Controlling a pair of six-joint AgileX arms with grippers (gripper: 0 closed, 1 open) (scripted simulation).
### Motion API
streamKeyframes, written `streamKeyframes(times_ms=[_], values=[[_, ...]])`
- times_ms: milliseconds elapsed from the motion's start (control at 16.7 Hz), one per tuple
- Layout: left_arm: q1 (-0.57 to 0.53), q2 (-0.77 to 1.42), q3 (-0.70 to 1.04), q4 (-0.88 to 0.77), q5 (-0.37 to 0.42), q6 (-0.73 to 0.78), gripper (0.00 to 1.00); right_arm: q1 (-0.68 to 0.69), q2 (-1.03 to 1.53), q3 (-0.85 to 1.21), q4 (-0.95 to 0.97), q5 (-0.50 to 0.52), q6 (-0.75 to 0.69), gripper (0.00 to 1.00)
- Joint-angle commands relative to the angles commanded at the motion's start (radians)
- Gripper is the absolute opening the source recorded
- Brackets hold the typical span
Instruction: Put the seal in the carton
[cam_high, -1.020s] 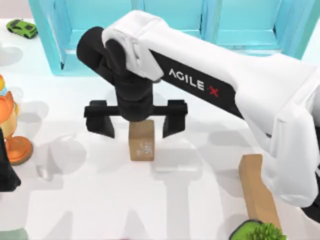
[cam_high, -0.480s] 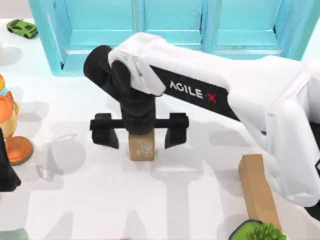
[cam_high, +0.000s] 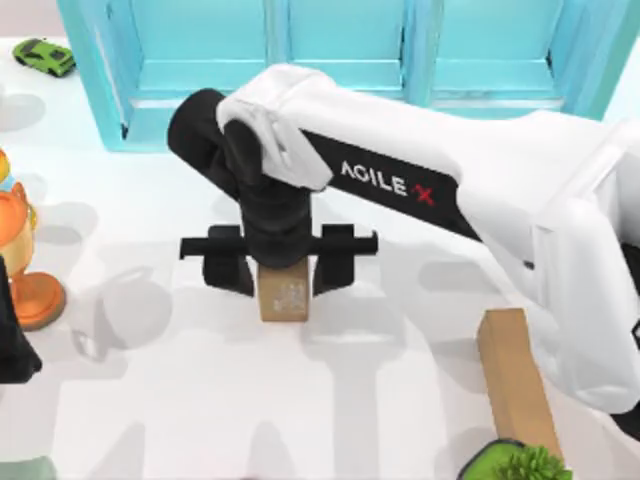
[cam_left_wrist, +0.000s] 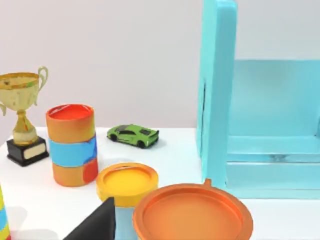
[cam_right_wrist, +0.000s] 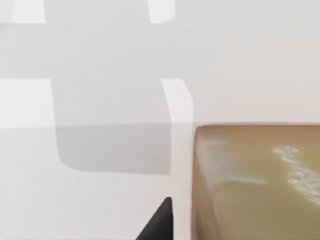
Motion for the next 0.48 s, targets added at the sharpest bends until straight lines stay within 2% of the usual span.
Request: streamKeyframes(times_ms=[360, 480], values=[[0.0, 0.0, 0.0, 0.0, 0.0, 0.0, 1.0, 0.0, 0.0, 0.0, 0.0, 0.0, 0.0, 0.02], [0.0, 0.0, 0.0, 0.0, 0.0, 0.0, 1.0, 0.0, 0.0, 0.0, 0.0, 0.0, 0.0, 0.0]])
